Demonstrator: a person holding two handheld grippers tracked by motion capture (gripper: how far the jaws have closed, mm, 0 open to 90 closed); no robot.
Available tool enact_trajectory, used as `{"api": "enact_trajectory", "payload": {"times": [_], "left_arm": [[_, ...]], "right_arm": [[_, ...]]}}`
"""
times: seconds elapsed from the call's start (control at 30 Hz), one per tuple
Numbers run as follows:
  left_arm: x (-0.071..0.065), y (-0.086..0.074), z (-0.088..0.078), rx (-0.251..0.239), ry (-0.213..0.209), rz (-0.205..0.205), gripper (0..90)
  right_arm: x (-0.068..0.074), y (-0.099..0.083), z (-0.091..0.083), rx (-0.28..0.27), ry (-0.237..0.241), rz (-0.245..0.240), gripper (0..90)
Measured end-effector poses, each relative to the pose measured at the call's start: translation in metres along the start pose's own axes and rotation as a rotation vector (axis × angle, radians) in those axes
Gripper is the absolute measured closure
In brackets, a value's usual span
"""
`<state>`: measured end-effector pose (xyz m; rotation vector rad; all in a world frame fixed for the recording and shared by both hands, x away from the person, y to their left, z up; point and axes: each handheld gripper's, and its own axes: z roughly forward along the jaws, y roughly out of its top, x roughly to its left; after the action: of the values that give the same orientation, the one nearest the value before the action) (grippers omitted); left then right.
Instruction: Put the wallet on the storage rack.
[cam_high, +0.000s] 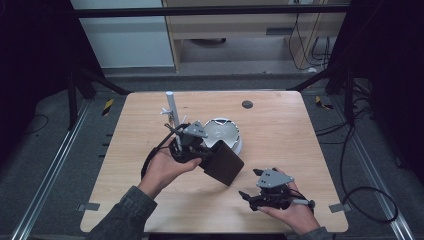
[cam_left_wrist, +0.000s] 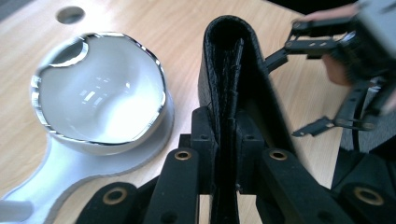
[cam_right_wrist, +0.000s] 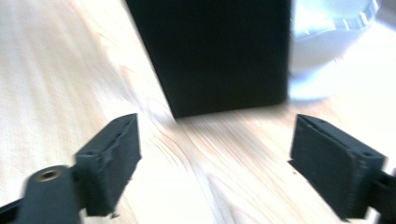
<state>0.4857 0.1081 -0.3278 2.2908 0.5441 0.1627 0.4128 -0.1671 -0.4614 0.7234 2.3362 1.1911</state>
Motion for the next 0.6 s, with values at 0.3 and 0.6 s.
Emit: {"api": "enact_trajectory", "payload": {"times": [0.3, 0.6], "left_arm": [[0.000, 0.017, -0.032, -0.027, 0.013, -0.013, 81.2], [0.002, 0.044, -0.044, 0.002, 0.048, 0.007, 81.2]], "right_arm": [[-0.050, -0.037, 0.019, 0.169, -0.198, 0.250, 7.0], [-0.063, -0.046, 0.030, 0.225, -0.243, 0.312, 5.1]]}}
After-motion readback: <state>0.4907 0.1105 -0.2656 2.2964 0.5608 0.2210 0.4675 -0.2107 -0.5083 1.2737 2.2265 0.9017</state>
